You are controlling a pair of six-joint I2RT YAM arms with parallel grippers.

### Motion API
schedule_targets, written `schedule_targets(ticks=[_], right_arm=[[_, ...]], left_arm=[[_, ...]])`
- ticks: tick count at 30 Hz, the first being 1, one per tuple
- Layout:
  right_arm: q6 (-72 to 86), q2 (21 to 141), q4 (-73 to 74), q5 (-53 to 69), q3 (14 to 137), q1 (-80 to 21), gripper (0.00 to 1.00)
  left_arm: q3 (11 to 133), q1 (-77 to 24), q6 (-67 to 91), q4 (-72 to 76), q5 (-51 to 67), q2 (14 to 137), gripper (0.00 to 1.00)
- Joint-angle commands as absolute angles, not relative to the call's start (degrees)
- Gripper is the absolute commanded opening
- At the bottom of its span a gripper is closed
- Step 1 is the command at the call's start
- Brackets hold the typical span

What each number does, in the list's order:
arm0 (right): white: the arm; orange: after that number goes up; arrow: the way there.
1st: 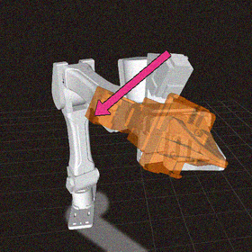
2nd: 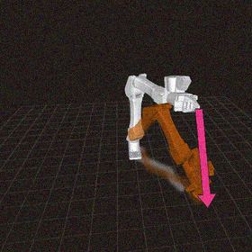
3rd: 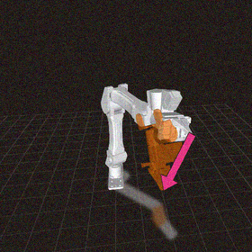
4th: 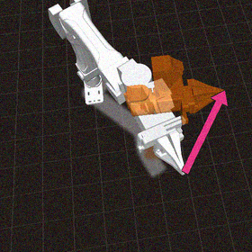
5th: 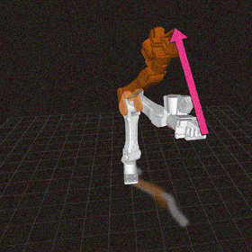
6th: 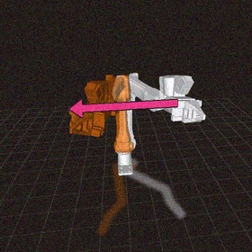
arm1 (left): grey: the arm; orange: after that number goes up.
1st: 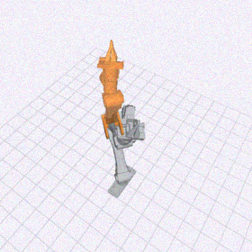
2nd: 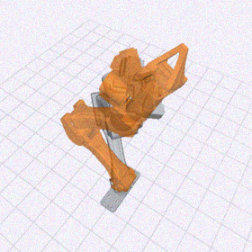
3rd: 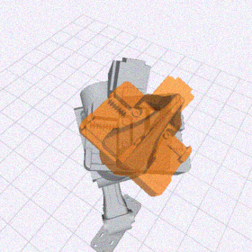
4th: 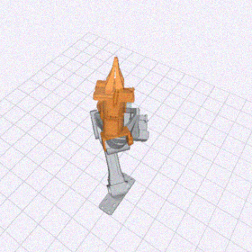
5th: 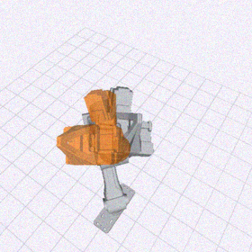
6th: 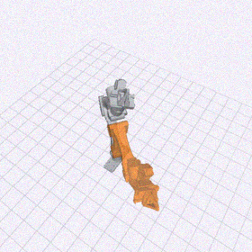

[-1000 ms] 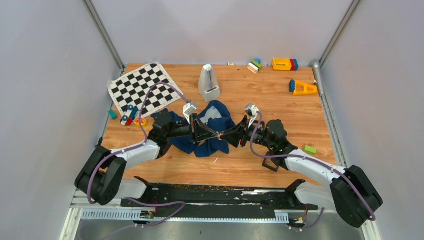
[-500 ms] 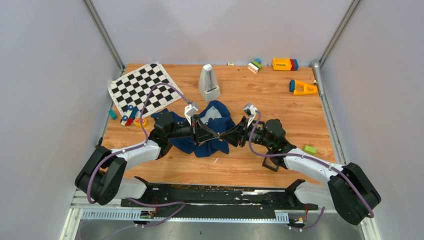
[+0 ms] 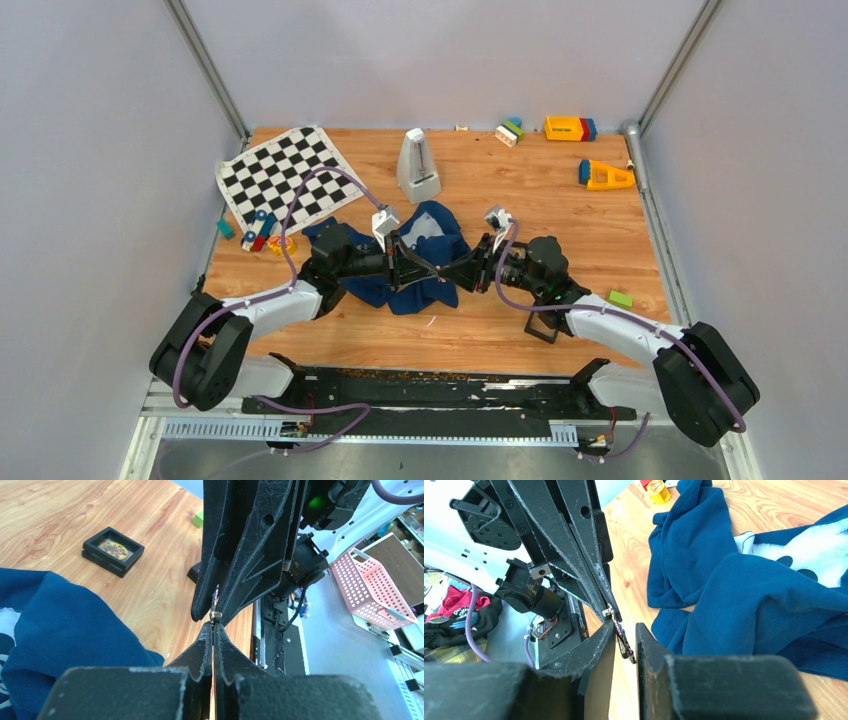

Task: Remove the brooch from the garment

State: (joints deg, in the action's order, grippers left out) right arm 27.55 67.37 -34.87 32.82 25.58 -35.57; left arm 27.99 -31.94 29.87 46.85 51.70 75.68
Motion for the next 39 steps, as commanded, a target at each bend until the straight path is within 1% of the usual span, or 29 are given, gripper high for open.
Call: schedule_targets(ticks=[1,4,9,17,26,31,34,35,37,39], right_arm=[[27.83,68.11,-33.95,27.15,28.32,-35.24,0.21],[28.27,67.87,-33.60,25.65,28.12,-35.12,0.21],[28.56,66.25,-34.65,24.90,26.90,-34.90,0.26],[28.56,64.15,-35.17,23.85,25.52,-34.54,0.27],[27.85,63.22,-36.36,25.21,24.50,-34.50,0.36],[27.69,62.67,-36.40,25.11,24.18,-34.45,0.48],[27.84,61.53,-34.52,22.27,24.13,-34.45,0.54],[28.12,61.06,-33.11,19.68,24.18,-34.45,0.56],[29.01,59.92,-29.10,14.54,24.48,-34.43,0.57],[30.78,58.52,-22.11,7.84,25.68,-34.45,0.57]], left_arm=[[30.19,-33.28,28.49,47.38,55.13,73.12,0.00],[30.17,-33.25,28.43,47.26,54.86,73.10,0.00],[31.02,-33.29,27.00,43.50,52.79,73.32,0.00],[31.50,-33.23,24.06,38.15,49.14,71.80,0.00],[32.05,-33.27,23.78,36.18,46.80,72.46,0.00],[32.25,-33.22,22.72,34.30,45.81,72.17,0.00],[33.38,-33.27,21.17,31.38,44.30,72.64,0.00],[34.19,-33.26,20.87,29.40,43.73,73.62,0.00],[35.87,-33.23,20.21,26.70,43.17,75.96,0.00],[37.99,-33.23,19.14,23.40,42.91,78.93,0.00]])
